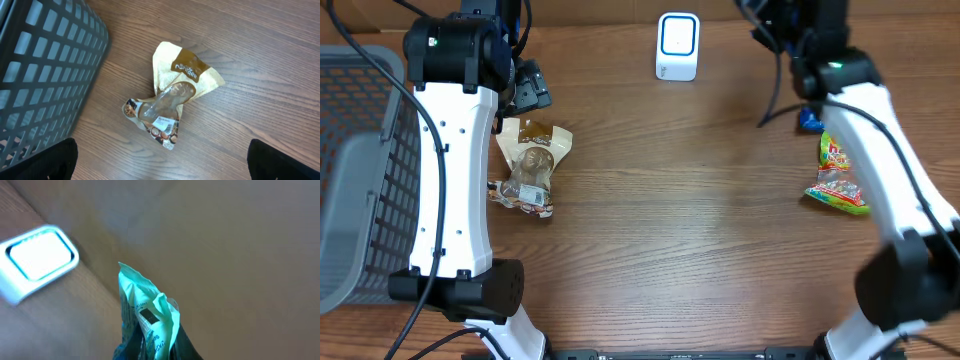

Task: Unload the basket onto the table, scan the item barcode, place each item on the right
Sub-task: 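Carry the mint-green wrapper right and drop it on the Haribo bag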

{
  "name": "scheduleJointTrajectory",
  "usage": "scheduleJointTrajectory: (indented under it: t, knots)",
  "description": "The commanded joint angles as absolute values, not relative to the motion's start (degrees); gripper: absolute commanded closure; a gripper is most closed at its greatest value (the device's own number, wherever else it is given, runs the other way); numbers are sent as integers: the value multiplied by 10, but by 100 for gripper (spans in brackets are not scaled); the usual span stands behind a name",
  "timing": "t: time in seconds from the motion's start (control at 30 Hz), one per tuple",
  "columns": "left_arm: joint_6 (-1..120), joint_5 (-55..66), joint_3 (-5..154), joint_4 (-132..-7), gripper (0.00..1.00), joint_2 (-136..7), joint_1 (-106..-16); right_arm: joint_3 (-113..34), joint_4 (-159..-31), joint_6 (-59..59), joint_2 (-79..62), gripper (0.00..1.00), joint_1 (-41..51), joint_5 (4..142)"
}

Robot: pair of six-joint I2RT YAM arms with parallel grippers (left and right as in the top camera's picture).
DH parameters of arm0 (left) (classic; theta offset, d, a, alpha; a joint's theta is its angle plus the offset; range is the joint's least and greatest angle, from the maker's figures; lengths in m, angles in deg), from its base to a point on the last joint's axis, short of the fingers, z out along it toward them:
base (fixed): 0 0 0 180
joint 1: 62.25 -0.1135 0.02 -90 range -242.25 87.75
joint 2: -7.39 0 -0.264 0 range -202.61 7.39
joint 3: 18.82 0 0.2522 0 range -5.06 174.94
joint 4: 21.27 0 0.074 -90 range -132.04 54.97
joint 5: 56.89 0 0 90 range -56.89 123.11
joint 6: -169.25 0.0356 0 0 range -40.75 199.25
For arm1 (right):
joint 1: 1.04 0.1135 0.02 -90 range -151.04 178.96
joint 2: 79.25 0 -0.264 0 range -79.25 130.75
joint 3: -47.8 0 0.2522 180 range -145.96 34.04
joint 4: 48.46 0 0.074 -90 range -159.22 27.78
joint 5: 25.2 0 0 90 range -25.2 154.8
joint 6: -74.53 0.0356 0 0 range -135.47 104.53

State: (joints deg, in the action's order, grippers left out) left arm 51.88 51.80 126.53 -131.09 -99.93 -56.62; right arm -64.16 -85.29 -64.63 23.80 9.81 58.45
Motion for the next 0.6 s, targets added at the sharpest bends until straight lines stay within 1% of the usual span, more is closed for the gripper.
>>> scheduleJointTrajectory:
  t: [0.0,0.07,0.1,0.13,0.17,0.33,0.57]
  knots:
    - [507,526,1263,-1310,0,-1003,-562,-645,-925,-615,217,90,92,500]
    - [507,526,1263,-1310,0,-1003,-562,-645,-980,-610,220,90,88,490]
    - [507,526,1263,-1310,0,-1003,-562,-645,-997,-581,224,92,85,494]
    - [507,525,1263,-1310,0,-1003,-562,-645,-1011,-537,228,93,82,494]
    - [507,525,1263,-1310,0,-1003,-562,-645,-1009,-512,233,96,76,493]
    - [507,525,1263,-1310,0,-1003,-562,-645,-1051,-307,261,96,28,484]
    - [507,525,1263,-1310,0,-1003,-562,-645,-1243,-139,300,96,-59,484]
